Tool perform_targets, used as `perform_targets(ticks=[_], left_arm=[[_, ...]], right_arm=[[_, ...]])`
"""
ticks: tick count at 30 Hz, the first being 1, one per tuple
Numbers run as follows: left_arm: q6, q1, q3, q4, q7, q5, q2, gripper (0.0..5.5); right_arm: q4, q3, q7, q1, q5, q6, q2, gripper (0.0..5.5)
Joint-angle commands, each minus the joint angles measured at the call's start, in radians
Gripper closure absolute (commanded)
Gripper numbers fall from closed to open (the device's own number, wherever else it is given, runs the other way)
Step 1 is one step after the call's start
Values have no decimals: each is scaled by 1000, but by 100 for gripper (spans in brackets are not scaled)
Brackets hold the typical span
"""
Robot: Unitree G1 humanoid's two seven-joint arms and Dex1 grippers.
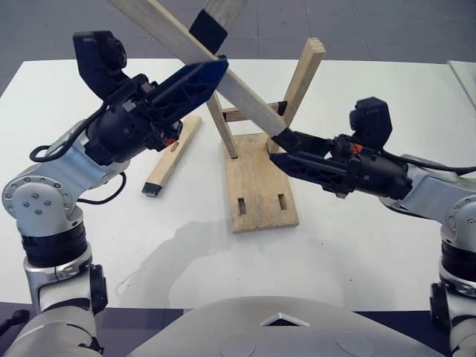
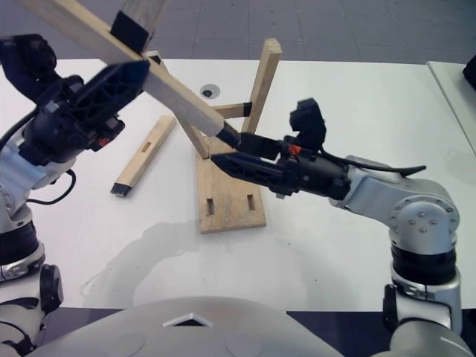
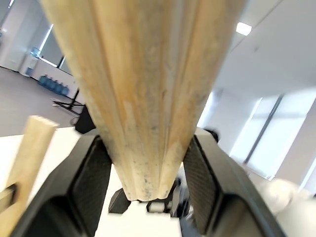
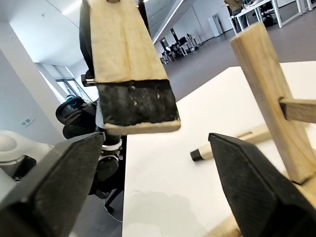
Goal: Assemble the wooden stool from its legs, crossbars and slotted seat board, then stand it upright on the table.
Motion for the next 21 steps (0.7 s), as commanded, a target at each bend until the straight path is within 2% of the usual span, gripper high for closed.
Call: perform_targets(ticks=[1,6,13,21], left_arm=[[-46,70,-31,-21,-220,230,85,345],[-163,75,-152,53,-428,491,80,346],[-302,98,-295,146,-601,746,75,346],[-396,163,-367,191,-603,903,29,346]], right_arm=[[33,-31,127,131,-172,-10,-84,81],[94,-79,194,196,-260,-25,-90,10],[71,-77,212,248,-321,-10,-79,10],[90,-80,232,225,-334,31,-101,10]])
